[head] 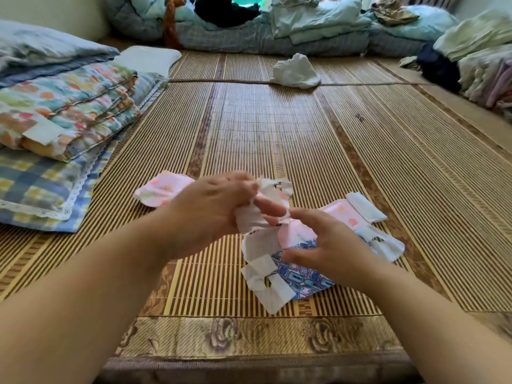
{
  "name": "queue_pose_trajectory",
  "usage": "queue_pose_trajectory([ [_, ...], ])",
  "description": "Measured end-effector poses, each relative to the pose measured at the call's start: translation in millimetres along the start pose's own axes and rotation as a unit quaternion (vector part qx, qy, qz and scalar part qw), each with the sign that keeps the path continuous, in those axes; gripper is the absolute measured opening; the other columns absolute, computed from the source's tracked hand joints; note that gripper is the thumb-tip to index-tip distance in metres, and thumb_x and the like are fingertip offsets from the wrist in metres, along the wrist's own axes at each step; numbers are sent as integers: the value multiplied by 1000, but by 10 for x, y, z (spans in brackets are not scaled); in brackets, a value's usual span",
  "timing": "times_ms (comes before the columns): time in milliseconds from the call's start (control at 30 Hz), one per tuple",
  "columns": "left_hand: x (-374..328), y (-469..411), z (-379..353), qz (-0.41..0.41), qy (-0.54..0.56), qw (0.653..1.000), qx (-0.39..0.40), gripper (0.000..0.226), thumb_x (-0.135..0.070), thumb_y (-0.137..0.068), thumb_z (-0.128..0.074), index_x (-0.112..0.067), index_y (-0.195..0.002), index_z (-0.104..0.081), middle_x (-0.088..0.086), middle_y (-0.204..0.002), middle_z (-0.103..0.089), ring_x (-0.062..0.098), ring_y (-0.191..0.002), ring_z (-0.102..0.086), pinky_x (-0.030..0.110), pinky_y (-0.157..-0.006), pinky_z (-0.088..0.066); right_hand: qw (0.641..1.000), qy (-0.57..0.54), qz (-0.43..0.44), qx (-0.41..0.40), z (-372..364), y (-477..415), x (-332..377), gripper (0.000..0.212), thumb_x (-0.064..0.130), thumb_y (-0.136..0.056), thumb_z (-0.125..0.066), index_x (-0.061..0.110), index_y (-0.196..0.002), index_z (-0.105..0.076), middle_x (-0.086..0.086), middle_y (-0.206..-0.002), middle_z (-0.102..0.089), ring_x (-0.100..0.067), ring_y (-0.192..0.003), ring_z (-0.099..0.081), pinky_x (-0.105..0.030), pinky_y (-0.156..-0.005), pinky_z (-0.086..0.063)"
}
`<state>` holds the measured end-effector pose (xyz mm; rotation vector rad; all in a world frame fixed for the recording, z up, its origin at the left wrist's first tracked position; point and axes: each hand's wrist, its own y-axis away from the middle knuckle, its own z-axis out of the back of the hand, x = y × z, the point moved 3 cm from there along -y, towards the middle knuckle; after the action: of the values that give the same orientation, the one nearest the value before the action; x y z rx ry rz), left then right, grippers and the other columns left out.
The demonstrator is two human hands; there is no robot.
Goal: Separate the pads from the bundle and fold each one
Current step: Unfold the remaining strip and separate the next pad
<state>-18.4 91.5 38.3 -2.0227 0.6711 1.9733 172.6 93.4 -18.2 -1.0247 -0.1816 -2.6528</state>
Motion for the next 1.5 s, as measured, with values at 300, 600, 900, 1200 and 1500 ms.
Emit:
queue_pose_trajectory([
  [300, -210, 218, 333, -92, 382, 897, 201, 23, -11, -96, -35, 5, -98, -51, 36, -108, -63, 53, -106, -58, 61, -103, -34, 999, -19, 24, 34, -313, -282, 99, 49, 38, -74, -74, 30, -121, -61, 15, -130, -52, -4, -117, -47, -30, -103, -37],
  [600, -237, 303, 576, -116, 295, 939, -130, 17, -24, -75, -48, -14, -64, -55, 4, -70, -71, 20, -62, -69, 33, -61, -58, 986, -169, 7, -3, -224, -272, 229, 15, 8, -86, -57, 8, -72, -60, 4, -91, -65, -6, -79, -58, -17, -63, -49],
  [900, 413, 227, 896, 141, 212, 925, -282, 28, -22, -96, -37, -9, -94, -61, 1, -54, -63, 15, -55, -59, 30, -65, -43, 919, -368, -142, 28, 438, -79, -117, 17, 26, -71, -65, 11, -71, -56, -3, -62, -59, -13, -50, -53, -25, -47, -46],
  [1200, 737, 99, 674, 251, 84, 926, -269, 16, -19, -90, -61, -9, -102, -63, 10, -107, -63, 24, -90, -62, 33, -67, -50, 884, -340, -322, 20, 635, 19, -594, 32, 4, -70, -69, 0, -101, -62, -9, -61, -67, -16, -45, -61, -25, -38, -52],
  [1500, 560, 171, 781, 224, -299, 894, -248, 12, -19, -82, -72, -11, -90, -70, 7, -83, -71, 16, -68, -63, 30, -62, -52, 901, -281, -328, -49, 690, 57, -622, 16, 5, -76, -69, -2, -91, -65, -13, -73, -65, -14, -42, -59, -24, -39, -50],
])
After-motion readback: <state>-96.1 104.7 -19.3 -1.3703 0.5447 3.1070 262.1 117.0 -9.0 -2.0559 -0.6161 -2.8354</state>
